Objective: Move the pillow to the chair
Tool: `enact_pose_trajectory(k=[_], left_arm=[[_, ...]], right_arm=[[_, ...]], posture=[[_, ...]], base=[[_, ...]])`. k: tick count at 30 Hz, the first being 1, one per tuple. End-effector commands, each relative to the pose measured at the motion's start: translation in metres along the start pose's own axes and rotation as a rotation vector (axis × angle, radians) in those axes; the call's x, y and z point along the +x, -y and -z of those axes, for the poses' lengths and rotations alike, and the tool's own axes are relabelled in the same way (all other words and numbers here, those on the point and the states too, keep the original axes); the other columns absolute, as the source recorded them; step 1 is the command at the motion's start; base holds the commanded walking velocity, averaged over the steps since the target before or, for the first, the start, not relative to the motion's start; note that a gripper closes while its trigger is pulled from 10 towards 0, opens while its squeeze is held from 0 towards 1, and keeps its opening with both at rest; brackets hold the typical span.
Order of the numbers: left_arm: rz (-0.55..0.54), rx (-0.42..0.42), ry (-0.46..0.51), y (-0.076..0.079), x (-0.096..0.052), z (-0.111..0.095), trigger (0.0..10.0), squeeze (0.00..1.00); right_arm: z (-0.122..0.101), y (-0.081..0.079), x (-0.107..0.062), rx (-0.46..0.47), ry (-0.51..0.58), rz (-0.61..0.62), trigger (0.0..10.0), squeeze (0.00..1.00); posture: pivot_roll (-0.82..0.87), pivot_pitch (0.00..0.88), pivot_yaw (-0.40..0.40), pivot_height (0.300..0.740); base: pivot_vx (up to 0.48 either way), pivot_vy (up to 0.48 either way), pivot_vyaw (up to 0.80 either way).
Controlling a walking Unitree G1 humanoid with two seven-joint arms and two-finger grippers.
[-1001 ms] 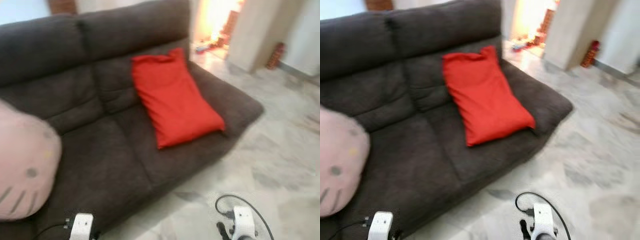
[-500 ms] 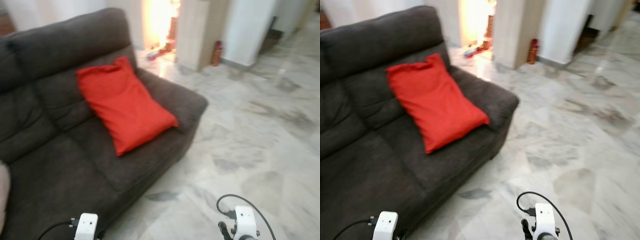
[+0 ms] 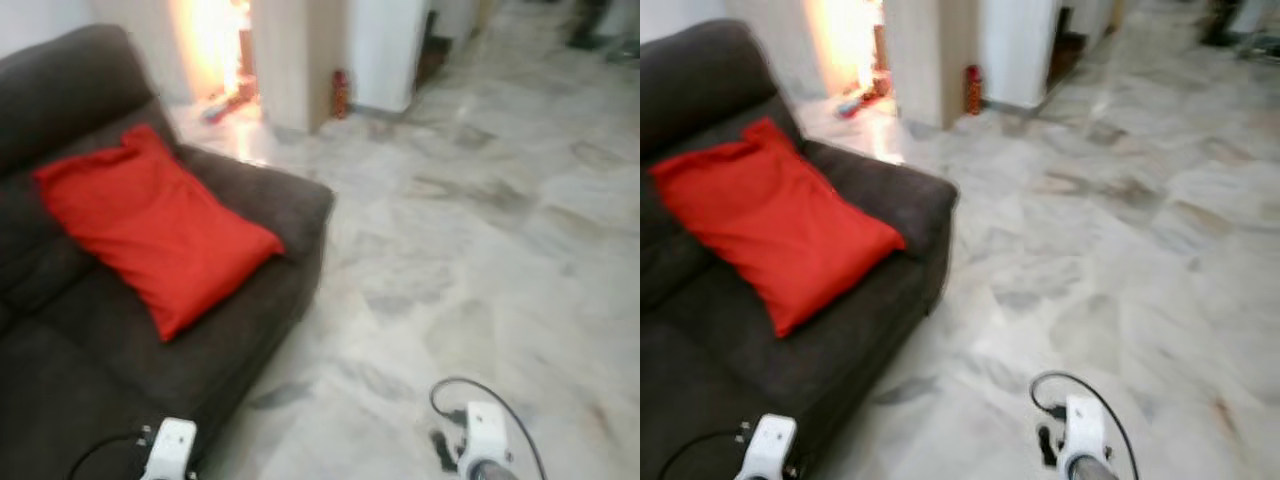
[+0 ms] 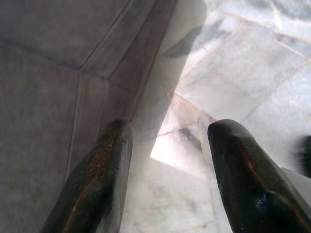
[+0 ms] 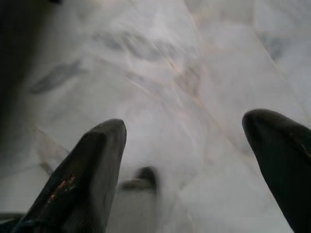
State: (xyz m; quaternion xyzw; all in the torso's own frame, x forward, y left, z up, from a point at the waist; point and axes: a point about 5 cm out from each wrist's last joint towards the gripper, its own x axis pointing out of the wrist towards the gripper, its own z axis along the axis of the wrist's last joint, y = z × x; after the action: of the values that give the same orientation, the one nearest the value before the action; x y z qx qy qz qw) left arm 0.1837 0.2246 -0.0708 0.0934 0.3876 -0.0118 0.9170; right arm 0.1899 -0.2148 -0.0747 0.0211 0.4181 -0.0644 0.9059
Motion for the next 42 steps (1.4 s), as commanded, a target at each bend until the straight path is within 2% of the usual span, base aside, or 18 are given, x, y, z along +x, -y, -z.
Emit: enact_pose_trajectory(k=[1, 19, 31, 42], left_arm=[[0.014, -0.003, -0.009, 0.0042, 0.0006, 0.0007, 10.0, 0.00], [0.034, -0.028, -0.036, 0.0100, 0.0001, 0.0053, 10.0, 0.00], [0.034, -0.039, -0.051, 0.0117, -0.0012, 0.0099, 10.0, 0.00], [0.028, -0.044, -0.052, 0.0109, -0.0007, 0.0087, 10.0, 0.00]], right_arm=[[0.0007, 0.0061, -0.0008, 0.000, -0.002, 0.015, 10.0, 0.00], [0.0055, 0.0037, -0.0017, -0.010, -0.016, 0.004, 10.0, 0.00], [0.0067, 0.0041, -0.0020, -0.015, -0.018, 0.005, 10.0, 0.00], [0.0066, 0.0032, -0.0018, -0.021, -0.024, 0.002, 10.0, 0.00]], posture=[[0.05, 0.068, 0.046, 0.740], [0.04, 0.030, 0.042, 0.740], [0.04, 0.000, 0.040, 0.740], [0.05, 0.016, 0.036, 0.740]], base=[[0.000, 0.000, -0.76], [0.000, 0.000, -0.75], [0.000, 0.000, 0.00], [0.000, 0.000, -0.77]])
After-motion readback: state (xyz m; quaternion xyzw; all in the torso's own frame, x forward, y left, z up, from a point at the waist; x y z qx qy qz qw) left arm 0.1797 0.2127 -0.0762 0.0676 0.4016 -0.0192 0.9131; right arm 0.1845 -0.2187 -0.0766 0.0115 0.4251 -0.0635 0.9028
